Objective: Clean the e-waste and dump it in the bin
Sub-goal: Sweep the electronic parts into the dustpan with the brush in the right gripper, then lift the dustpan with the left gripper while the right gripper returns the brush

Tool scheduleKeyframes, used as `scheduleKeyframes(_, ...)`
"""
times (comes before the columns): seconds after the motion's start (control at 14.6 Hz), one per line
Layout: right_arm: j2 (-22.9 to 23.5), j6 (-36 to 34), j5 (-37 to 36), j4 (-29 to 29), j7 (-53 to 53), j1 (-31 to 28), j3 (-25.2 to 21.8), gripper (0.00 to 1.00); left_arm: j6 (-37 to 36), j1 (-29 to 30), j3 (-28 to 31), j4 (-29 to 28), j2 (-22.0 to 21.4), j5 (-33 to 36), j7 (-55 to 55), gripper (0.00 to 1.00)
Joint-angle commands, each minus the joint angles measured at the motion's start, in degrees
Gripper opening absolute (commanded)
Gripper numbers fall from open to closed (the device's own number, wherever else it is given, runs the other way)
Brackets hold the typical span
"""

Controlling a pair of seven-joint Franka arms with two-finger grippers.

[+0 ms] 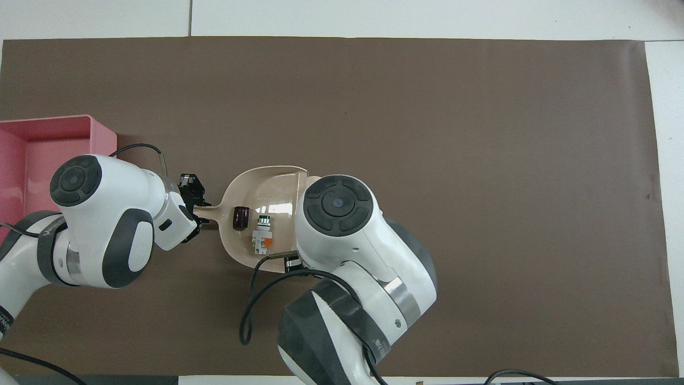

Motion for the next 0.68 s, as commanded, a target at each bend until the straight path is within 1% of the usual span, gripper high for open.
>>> scheduleKeyframes(0.0, -3.7, -3.6, -2.7, -1.4, -2.0, -6.2, 0.7, 0.0, 2.0, 1.6, -0.1, -0.6, -0.5, -3.4, 3.2, 0.0)
scheduleKeyframes(0.21, -4.8, -6.5, -3.7, -1.4, -8.7, -15.1, 0.6, 0.01, 2.2, 3.2, -0.1, -0.3, -0.4, -5.3, 4.3, 0.0)
scheduleKeyframes(0.27, -5.1, -7.0, -5.3, -1.8, -11.0, -17.9, 0.6, 0.01, 2.2, 4.0, -0.1, -0.1, -0.3, -6.3, 5.2, 0.0)
scheduleKeyframes(0.41, -5.9, -6.4, -7.7, -4.5, -17.3, -23.6, 0.7, 0.01, 1.4, 6.3, -0.1, 1.1, -0.3, -8.8, 8.1, 0.0)
scheduleKeyframes(0.48, -6.5, -5.5, -7.7, -6.3, -21.1, -27.0, 0.7, 0.01, -0.2, 7.5, -0.1, 2.2, -0.4, -10.3, 9.6, 0.0)
scheduleKeyframes(0.62, -8.4, -1.0, -8.0, -11.9, -29.5, -33.2, 0.7, 0.02, -7.2, 10.4, -0.1, 6.6, -0.3, -12.9, 11.4, 0.0)
